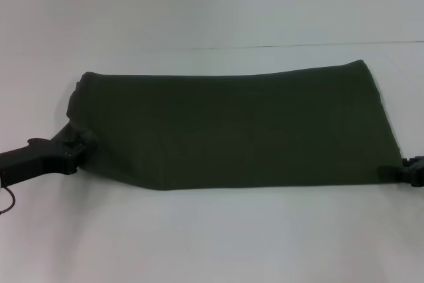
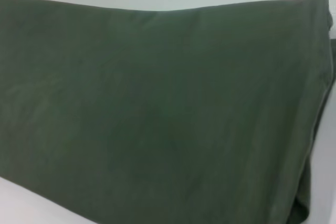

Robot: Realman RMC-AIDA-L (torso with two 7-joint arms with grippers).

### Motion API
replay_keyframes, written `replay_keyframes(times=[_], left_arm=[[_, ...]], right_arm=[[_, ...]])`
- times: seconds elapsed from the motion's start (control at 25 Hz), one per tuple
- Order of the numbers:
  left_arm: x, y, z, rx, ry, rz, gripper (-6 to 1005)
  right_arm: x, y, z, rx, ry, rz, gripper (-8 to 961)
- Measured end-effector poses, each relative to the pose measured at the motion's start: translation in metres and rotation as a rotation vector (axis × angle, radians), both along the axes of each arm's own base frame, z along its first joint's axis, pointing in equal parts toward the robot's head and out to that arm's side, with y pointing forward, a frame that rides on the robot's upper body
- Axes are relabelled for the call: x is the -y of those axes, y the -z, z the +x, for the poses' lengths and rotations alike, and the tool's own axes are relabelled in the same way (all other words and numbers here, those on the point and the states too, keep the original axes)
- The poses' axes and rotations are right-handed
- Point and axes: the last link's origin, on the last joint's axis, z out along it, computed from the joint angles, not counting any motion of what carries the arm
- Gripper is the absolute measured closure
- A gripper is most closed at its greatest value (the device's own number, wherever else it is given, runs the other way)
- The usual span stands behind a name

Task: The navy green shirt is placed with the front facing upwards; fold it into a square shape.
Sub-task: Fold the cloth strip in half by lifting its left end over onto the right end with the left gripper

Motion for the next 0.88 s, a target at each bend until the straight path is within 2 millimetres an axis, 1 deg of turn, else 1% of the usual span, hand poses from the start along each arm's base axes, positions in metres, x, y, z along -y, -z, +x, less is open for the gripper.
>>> replay_keyframes(times=[0.28, 0.4, 0.64, 0.88], left_arm=[[-0.001, 0.0, 0.001, -0.006, 0.015, -0.001, 942], [0.0, 0.0, 0.002, -0.005, 0.018, -0.004, 940], [0.004, -0.001, -0.001, -0.011, 0.017, -0.012, 937], [0.018, -0.003, -0.003, -0.007, 0.066, -0.049, 934]], right_arm=[[-0.002, 0.0, -0.002, 0.002, -0.008, -0.001, 517], [-0.002, 0.0, -0.003, 0.001, -0.012, -0.001, 771], [0.001, -0.001, -0.001, -0.001, -0.013, 0.0, 937], [0.015, -0.003, 0.005, -0.009, -0.029, 0.006, 937]])
